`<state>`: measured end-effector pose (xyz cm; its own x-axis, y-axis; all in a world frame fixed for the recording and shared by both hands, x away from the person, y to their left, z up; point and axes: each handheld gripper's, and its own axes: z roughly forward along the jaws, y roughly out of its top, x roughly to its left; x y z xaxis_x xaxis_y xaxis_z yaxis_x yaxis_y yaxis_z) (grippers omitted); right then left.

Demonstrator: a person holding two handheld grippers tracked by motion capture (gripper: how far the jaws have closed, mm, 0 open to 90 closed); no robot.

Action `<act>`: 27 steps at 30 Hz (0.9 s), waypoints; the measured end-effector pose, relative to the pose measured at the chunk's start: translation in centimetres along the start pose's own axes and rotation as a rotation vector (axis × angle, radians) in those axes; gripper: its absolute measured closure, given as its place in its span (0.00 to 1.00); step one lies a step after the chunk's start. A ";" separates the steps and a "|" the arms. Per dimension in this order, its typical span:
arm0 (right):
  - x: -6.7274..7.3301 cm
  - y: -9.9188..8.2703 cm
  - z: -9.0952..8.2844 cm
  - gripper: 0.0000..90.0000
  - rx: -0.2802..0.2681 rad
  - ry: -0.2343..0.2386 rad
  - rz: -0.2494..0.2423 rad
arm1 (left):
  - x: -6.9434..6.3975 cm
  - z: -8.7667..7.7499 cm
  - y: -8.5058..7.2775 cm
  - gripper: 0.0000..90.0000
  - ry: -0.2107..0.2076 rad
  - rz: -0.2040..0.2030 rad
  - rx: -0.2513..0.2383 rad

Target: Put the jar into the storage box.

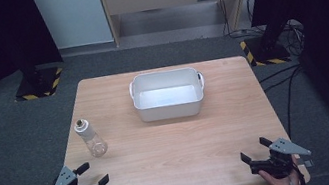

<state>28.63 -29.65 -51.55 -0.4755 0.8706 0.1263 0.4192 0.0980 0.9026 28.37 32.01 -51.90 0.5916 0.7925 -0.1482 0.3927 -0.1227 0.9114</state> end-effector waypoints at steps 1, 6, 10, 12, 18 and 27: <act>0.0 0.0 0.0 0.03 0.000 -0.002 -0.002 | 0.0 0.0 0.0 0.04 0.000 0.000 0.000; -0.1 -0.1 -0.1 0.03 -0.004 -0.001 -0.002 | 0.0 0.1 0.1 0.04 0.001 0.001 -0.001; -0.1 -0.1 -0.2 0.03 -0.009 0.003 -0.001 | 0.1 0.1 0.0 0.04 -0.003 -0.002 -0.003; 0.0 0.0 -0.2 0.03 -0.009 0.001 -0.002 | 0.1 0.0 0.0 0.04 -0.002 -0.003 -0.005; 0.2 0.1 -0.2 0.03 -0.013 0.005 -0.011 | 0.2 0.1 -0.2 0.04 -0.009 -0.003 0.001; 0.1 -0.1 -0.5 0.03 -0.012 -0.003 -0.007 | 0.2 0.3 0.0 0.04 -0.019 0.001 0.000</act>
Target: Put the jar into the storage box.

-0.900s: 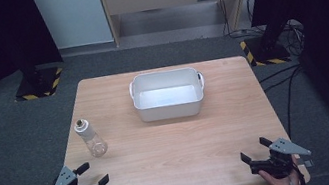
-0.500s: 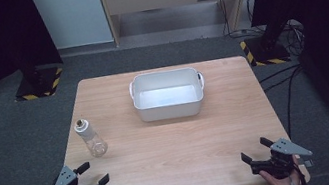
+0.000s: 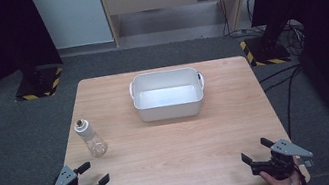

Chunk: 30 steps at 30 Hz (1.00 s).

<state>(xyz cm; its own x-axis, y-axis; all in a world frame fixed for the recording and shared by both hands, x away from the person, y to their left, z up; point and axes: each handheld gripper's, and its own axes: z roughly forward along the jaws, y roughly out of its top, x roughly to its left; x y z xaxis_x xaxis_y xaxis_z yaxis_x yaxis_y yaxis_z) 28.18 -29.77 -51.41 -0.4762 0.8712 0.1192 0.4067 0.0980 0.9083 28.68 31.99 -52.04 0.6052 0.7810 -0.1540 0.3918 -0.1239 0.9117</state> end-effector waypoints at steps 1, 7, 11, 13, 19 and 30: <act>0.0 0.0 0.0 0.03 -0.001 0.000 0.000 | 0.0 0.0 0.0 0.04 0.001 0.002 0.001; 0.1 0.0 0.1 0.03 0.003 -0.001 -0.005 | 0.1 -0.1 0.0 0.04 0.005 -0.005 -0.003; 0.0 0.0 0.0 0.03 -0.003 -0.005 -0.003 | 0.0 -0.2 0.1 0.04 0.008 0.000 -0.004; 0.0 0.0 0.0 0.03 -0.002 -0.002 -0.002 | 0.0 -0.2 0.1 0.04 0.008 -0.005 -0.004; 0.1 0.0 0.0 0.03 0.002 -0.001 -0.005 | 0.1 -0.3 0.2 0.04 0.013 -0.008 0.001; 0.2 0.0 0.1 0.03 0.003 0.003 -0.007 | 0.2 -0.7 1.1 0.04 0.026 -0.015 -0.005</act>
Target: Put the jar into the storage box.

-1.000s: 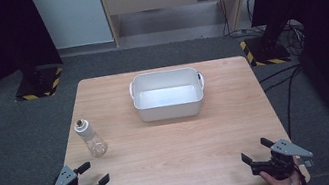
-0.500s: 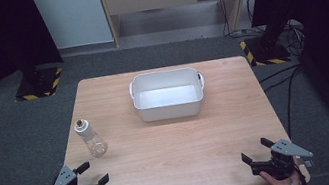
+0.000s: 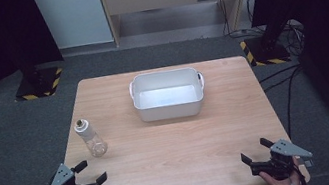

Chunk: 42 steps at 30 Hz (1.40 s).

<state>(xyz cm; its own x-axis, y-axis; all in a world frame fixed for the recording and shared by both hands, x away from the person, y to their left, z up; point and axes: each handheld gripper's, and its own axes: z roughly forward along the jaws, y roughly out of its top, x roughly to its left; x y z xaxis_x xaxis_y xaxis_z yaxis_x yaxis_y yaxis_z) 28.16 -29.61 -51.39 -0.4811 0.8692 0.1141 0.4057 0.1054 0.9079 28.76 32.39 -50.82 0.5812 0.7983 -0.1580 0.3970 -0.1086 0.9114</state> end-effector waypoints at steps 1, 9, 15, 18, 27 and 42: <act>0.0 0.0 0.0 0.03 0.000 0.000 0.000 | 0.0 0.0 0.1 0.04 -0.001 0.001 0.001; 0.0 0.0 0.0 0.03 0.001 -0.003 -0.001 | 0.2 -0.4 0.9 0.04 0.004 -0.001 0.004; 0.0 0.0 0.0 0.03 0.001 -0.003 -0.001 | 0.6 -0.6 1.6 0.04 0.010 0.008 0.007; 0.0 0.0 0.0 0.03 0.002 -0.004 -0.001 | 0.8 -0.5 1.9 0.04 0.013 0.015 0.013; 0.1 0.0 0.1 0.03 0.006 -0.004 -0.012 | 1.5 -0.6 2.9 0.04 0.015 0.023 0.014; 0.2 0.0 0.2 0.03 0.010 -0.001 -0.014 | 3.4 -1.0 4.8 0.04 0.017 0.043 0.022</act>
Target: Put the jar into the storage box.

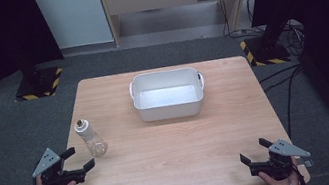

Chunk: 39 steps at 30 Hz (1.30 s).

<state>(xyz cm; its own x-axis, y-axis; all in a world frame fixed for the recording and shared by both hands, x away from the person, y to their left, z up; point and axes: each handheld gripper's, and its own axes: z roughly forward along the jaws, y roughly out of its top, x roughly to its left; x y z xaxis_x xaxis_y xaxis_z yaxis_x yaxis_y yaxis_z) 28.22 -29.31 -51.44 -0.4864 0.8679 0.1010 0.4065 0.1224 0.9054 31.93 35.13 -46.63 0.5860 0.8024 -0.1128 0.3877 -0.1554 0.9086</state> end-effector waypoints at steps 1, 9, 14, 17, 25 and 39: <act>0.0 0.0 0.0 0.03 0.000 0.000 -0.001 | 0.1 0.0 0.1 0.04 0.002 0.004 0.005; 0.1 0.0 0.1 0.03 0.003 0.000 -0.004 | 1.1 0.1 1.1 0.04 0.000 0.011 0.025; 0.1 0.0 0.1 0.03 0.004 0.000 -0.005 | 1.6 0.2 2.0 0.04 0.000 0.024 0.041; 0.1 0.0 0.1 0.03 0.004 0.000 -0.006 | 1.7 0.4 2.7 0.04 -0.004 0.035 0.046; 0.2 0.0 0.1 0.04 0.008 -0.002 -0.014 | 2.1 1.2 4.4 0.05 -0.027 0.049 0.059; 0.3 0.0 0.2 0.04 0.010 0.003 -0.018 | 3.2 3.1 6.6 0.07 -0.041 0.042 0.095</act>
<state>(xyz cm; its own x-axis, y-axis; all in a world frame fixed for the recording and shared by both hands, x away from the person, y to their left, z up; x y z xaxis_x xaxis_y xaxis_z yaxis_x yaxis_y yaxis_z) 28.22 -29.01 -51.46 -0.4960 0.8640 0.0860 0.4053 0.1429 0.9029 38.61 34.90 -42.31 0.6311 0.7701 -0.0932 0.4266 -0.2442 0.8708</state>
